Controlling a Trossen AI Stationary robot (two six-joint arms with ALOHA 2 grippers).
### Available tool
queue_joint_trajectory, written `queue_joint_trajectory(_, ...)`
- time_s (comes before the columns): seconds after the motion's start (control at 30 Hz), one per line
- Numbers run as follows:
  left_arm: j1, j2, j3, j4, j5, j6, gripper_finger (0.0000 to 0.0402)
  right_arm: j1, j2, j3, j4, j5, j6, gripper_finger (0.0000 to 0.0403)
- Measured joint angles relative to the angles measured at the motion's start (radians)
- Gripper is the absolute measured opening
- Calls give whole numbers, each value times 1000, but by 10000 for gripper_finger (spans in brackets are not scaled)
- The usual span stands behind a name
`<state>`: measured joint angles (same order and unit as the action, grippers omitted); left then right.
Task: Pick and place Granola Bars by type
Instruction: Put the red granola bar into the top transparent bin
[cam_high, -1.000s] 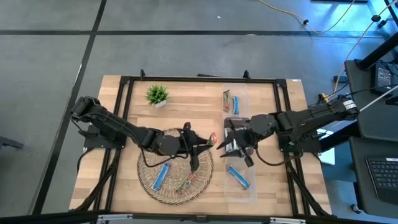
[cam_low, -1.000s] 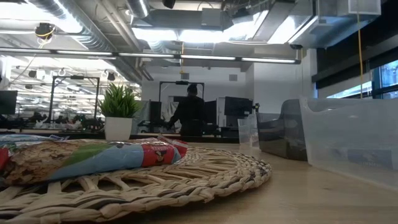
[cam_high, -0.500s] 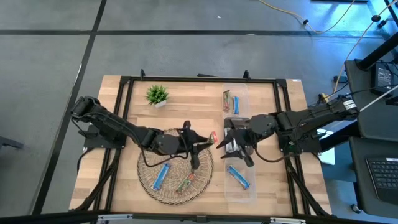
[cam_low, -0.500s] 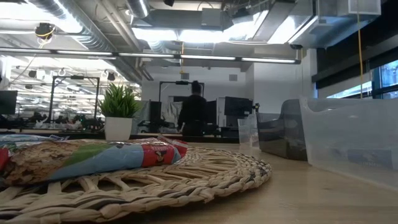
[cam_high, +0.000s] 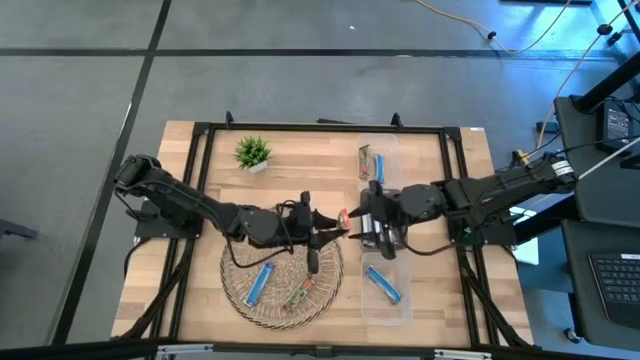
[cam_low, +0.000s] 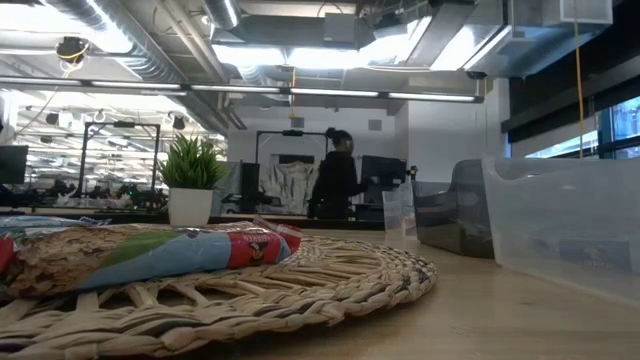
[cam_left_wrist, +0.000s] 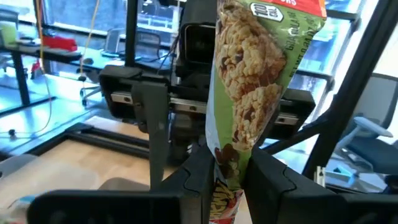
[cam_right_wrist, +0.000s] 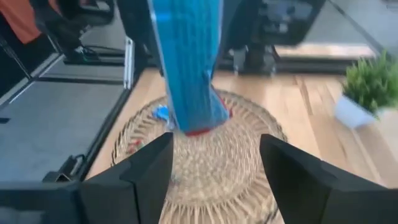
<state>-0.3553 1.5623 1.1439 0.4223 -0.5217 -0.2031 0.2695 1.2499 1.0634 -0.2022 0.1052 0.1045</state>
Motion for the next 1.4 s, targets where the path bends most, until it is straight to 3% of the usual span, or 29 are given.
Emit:
queue_joint_trajectory(0.5,18,0,0,27,22,34,66,0,58,0,189,-55,-36,230)
queue_joint_trajectory(0.97,17,0,0,22,18,34,68,0,58,1,183,-56,-35,92)
queue_joint_trajectory(1.23,16,-3,0,-12,-3,34,130,0,58,0,138,-57,-3,80)
queue_joint_trajectory(1.4,-4,-72,-1,-203,-11,18,163,-22,45,0,53,-55,45,80)
